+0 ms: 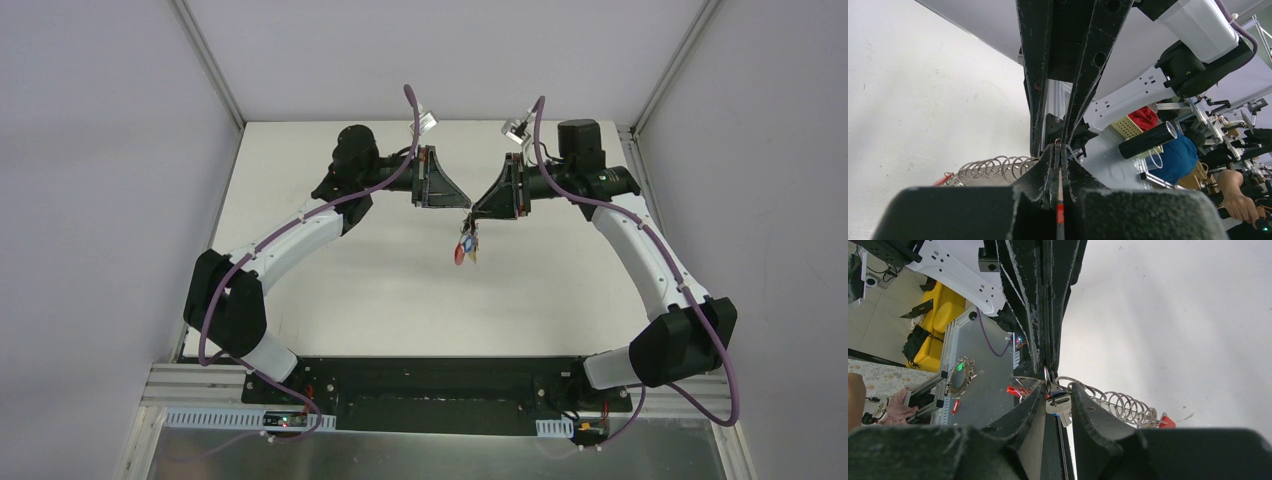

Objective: Put the keys on the keyring

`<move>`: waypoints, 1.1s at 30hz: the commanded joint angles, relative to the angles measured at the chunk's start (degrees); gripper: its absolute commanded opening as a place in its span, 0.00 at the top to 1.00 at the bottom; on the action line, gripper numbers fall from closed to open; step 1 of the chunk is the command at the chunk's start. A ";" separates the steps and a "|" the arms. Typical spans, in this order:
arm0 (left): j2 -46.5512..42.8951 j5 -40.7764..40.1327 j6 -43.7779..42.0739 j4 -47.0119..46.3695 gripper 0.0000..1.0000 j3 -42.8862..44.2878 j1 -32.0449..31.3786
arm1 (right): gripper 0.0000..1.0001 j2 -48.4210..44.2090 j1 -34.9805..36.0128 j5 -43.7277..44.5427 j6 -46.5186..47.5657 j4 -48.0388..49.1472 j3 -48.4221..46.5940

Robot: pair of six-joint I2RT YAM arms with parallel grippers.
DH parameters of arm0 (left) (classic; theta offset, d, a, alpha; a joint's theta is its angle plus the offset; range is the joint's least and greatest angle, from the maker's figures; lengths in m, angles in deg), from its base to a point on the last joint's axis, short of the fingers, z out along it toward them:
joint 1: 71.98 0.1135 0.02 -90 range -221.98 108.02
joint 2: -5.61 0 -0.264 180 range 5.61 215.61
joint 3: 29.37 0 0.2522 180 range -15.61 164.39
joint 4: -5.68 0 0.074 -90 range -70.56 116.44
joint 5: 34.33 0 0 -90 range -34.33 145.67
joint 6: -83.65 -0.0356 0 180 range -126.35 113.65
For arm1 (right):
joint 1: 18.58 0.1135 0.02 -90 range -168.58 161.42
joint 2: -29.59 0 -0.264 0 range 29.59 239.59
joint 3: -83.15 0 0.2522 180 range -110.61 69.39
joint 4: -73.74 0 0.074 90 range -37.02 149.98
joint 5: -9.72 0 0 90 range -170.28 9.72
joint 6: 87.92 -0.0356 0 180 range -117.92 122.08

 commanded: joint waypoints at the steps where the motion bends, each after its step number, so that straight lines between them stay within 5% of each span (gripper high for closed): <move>1: -0.60 0.01 0.99 -4.04 1.00 0.31 0.30 | 0.74 -1.90 -0.30 -2.89 -1.83 3.30 -0.14; 9: -0.51 0.01 0.44 -3.80 1.00 0.07 0.31 | 0.86 -1.45 -0.23 -4.42 -4.33 5.50 0.39; 12: -0.51 0.06 0.30 -3.80 1.00 0.16 0.31 | 0.99 -1.38 -0.18 -4.68 -4.87 6.03 0.58; 20: -0.92 1.60 -2.37 -2.36 1.00 0.80 0.55 | 1.00 -0.72 -0.41 -0.74 2.46 -3.13 -3.57; 28: -2.77 0.73 -22.66 23.40 0.80 6.59 0.75 | 1.00 4.47 5.24 10.87 16.94 -23.76 -13.50; 33: -1.42 0.47 -24.53 27.26 0.73 7.92 0.59 | 1.00 6.57 6.79 12.10 18.58 -27.65 -16.51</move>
